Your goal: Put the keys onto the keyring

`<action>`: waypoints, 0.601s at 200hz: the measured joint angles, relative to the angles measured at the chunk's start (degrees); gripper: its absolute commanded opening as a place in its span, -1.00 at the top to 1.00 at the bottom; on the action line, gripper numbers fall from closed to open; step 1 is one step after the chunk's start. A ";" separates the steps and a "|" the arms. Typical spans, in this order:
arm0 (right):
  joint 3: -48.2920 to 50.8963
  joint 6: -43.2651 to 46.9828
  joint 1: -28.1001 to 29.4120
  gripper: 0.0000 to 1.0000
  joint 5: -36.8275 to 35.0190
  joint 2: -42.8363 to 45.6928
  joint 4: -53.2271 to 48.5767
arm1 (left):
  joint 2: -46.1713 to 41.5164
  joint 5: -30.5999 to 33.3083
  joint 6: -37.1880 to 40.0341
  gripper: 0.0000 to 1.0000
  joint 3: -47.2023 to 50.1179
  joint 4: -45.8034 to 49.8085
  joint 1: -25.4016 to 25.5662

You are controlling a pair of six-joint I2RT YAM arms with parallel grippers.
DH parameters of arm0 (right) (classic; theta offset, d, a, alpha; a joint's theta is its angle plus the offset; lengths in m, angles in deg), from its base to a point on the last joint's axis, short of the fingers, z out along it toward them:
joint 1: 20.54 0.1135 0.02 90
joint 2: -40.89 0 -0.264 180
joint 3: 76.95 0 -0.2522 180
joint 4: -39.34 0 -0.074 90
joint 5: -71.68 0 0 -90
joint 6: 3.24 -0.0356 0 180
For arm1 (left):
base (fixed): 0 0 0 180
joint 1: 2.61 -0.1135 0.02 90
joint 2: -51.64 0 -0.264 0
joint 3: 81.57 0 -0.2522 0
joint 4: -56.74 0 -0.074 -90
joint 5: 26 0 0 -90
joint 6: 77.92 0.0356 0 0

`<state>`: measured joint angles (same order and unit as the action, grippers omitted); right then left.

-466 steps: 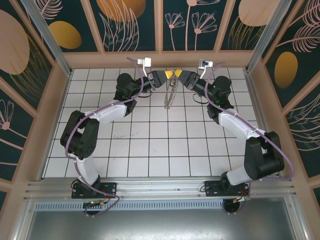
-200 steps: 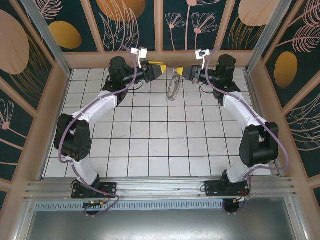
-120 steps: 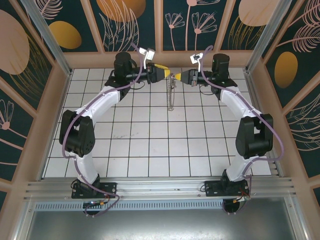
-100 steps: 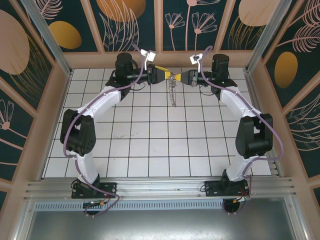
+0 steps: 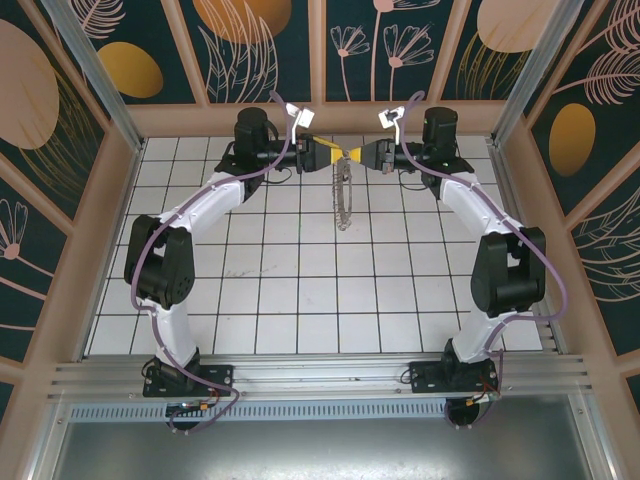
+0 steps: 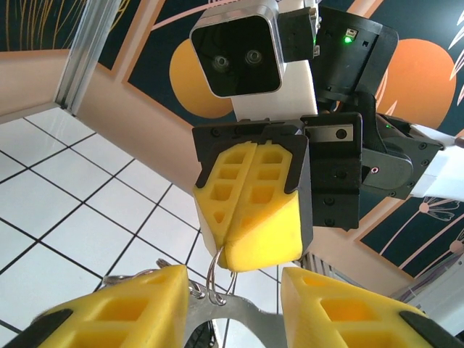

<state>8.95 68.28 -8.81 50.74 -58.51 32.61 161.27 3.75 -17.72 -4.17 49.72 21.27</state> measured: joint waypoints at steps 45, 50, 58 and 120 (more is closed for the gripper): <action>0.00 0.15 0.37 1.00 -0.02 -0.02 0.00 | 0.59 -0.70 -0.35 0.27 0.00 -0.09 0.57; 0.00 0.15 0.37 1.00 -0.02 -0.04 0.00 | 0.70 -0.76 -0.42 0.28 0.00 -0.09 0.57; 0.00 0.15 0.39 1.00 -0.02 -0.09 0.00 | 0.87 -0.83 -0.44 0.31 0.00 -0.09 0.68; -0.22 0.17 0.72 1.00 0.15 -0.52 0.00 | 1.38 -0.68 -1.68 0.70 0.00 -0.81 0.90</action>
<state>8.74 68.45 -8.09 50.89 -59.03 32.61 162.65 3.07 -19.40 -4.17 48.91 22.17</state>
